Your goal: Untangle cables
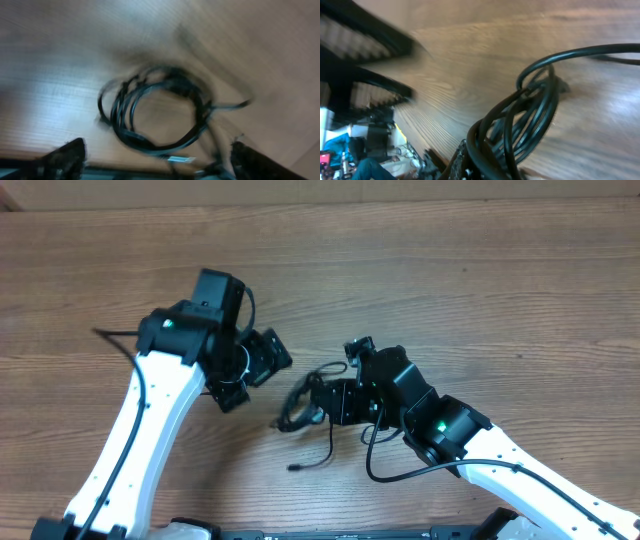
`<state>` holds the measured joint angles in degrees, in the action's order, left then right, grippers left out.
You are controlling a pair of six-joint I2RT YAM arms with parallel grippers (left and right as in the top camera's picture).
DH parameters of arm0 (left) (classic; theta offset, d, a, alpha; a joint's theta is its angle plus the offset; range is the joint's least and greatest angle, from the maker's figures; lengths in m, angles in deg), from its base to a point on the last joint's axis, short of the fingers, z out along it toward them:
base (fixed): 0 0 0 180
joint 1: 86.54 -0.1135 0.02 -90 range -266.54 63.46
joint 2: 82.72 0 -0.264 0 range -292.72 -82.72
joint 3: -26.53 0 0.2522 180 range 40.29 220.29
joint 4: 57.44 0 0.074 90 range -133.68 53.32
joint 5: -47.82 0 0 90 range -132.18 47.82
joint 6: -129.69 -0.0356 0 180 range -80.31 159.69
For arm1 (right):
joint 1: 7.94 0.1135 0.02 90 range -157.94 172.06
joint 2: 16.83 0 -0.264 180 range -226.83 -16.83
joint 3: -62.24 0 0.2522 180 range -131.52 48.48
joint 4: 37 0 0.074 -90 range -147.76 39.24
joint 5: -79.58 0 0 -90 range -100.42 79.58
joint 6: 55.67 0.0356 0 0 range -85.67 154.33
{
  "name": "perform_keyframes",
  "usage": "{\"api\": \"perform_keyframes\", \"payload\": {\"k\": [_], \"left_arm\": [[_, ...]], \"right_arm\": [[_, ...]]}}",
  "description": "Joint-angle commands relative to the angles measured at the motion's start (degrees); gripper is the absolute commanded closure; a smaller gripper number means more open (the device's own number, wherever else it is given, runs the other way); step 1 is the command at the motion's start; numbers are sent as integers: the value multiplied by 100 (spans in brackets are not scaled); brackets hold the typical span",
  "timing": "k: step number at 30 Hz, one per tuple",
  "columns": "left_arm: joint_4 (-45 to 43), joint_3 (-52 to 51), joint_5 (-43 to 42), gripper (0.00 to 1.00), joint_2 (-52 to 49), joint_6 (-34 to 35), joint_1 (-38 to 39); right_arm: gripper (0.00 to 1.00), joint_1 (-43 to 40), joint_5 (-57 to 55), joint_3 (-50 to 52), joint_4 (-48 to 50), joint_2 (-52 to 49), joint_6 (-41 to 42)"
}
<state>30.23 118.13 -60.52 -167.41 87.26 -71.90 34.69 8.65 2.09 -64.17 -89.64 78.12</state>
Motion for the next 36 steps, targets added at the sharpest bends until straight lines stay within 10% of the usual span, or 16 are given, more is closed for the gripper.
{"api": "perform_keyframes", "payload": {"k": [1,11,23,28,31,34,36], "left_arm": [[232,105,-396,20,-310,-645,7],[369,101,-376,47,-946,-120,81],[-9,96,-358,38,-1663,785,678],[-280,96,-413,84,-1989,1130,752],[-243,96,-402,95,-2177,1115,772],[-177,94,-400,87,-2328,1049,828],[-179,94,-400,51,-2365,909,846]], "right_arm": [[96,-181,-55,-28,111,26,-33],[96,-1043,450,-28,39,37,-13],[96,-1158,892,-28,138,37,-13],[96,-1158,975,-28,136,37,-13],[96,-1158,975,-28,138,37,-13],[96,-1161,970,-28,149,37,-15],[96,-1158,970,-28,157,37,-17]]}}
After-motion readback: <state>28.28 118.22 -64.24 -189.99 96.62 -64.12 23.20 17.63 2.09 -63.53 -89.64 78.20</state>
